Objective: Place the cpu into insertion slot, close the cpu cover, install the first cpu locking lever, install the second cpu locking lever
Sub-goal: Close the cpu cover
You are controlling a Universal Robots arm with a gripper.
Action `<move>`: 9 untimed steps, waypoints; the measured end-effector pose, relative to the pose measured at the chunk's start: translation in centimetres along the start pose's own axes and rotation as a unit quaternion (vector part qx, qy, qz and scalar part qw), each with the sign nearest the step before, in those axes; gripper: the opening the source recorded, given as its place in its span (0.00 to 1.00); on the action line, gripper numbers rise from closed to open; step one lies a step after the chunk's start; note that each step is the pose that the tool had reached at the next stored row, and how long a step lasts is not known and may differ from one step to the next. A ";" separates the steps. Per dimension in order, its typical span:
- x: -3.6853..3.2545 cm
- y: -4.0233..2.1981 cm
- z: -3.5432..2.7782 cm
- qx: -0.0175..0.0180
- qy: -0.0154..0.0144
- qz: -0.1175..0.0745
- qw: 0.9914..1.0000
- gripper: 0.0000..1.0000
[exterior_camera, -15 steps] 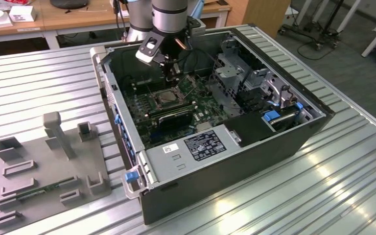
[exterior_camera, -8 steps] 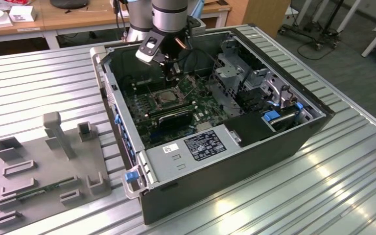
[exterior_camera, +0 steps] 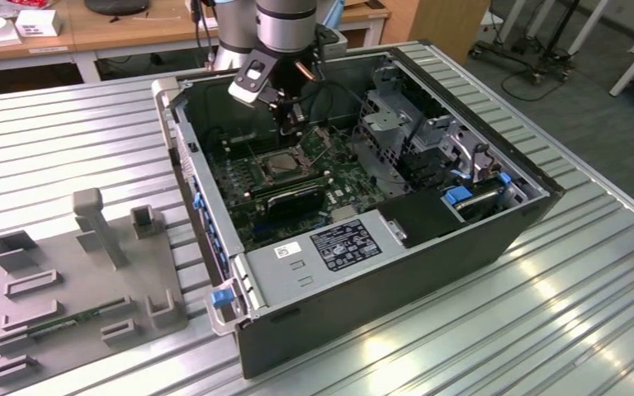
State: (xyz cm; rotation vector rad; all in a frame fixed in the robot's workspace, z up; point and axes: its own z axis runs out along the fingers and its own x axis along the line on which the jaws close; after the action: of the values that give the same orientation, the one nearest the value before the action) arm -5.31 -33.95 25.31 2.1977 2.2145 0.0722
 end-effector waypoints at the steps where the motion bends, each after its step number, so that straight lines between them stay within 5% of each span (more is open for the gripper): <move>1: 0.00 0.00 -0.01 0.000 0.000 0.000 1.000 0.10; 9: 0.00 0.02 -0.37 0.000 0.000 0.000 1.000 0.10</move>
State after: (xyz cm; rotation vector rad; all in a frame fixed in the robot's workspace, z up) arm -5.31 -33.95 25.68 2.1976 2.2145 0.0720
